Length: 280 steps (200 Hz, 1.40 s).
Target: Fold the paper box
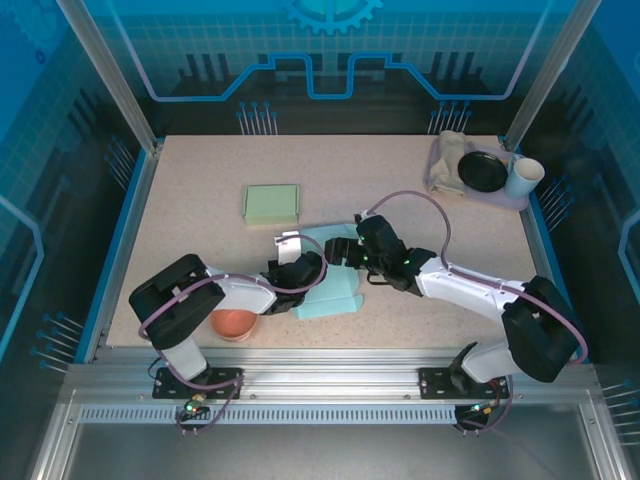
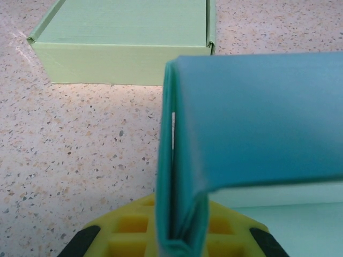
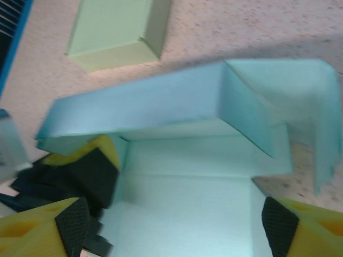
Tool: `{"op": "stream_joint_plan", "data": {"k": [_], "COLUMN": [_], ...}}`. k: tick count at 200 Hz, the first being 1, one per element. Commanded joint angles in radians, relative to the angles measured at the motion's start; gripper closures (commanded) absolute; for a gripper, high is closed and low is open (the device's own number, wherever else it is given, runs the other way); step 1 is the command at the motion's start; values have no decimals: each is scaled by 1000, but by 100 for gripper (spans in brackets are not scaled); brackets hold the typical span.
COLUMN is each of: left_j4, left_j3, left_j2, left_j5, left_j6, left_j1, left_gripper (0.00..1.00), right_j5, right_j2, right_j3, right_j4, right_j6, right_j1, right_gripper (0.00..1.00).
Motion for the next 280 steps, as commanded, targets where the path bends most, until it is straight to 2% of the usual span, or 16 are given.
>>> {"op": "stream_joint_plan", "data": {"k": [1, 15, 22, 63, 87, 126, 161, 190, 232, 280], "left_j4": [-21, -32, -38, -42, -44, -45, -43, -40, -45, -58], "left_j3": [30, 35, 35, 31, 30, 21, 19, 19, 24, 33], "left_j2": [-5, -5, -6, -13, -17, -30, -22, -15, -16, -5], "left_j5": [-1, 0, 0, 7, 9, 13, 32, 46, 55, 51], "left_j6": [-29, -36, -39, -43, -39, -33, -46, -54, -59, -74], "left_j1": [1, 2, 1, 2, 1, 0, 1, 1, 1, 1], "left_gripper": [91, 91, 91, 91, 91, 91, 91, 91, 91, 91], "right_j5": [90, 85, 84, 114, 151, 167, 91, 13, -73, -91], "right_j2": [-3, 16, 29, 98, 139, 179, 239, 283, 306, 299], "right_j3": [-36, -28, -25, -21, -21, -38, -51, -65, -63, -61], "right_j4": [-26, -4, 9, 96, 123, 187, 266, 366, 423, 417], "right_j6": [-75, -96, -104, -130, -134, -169, -171, -165, -161, -155], "right_j1": [12, 13, 13, -1, -27, -80, -124, -126, -126, -65], "right_gripper": [32, 48, 52, 53, 59, 59, 59, 59, 62, 64]}}
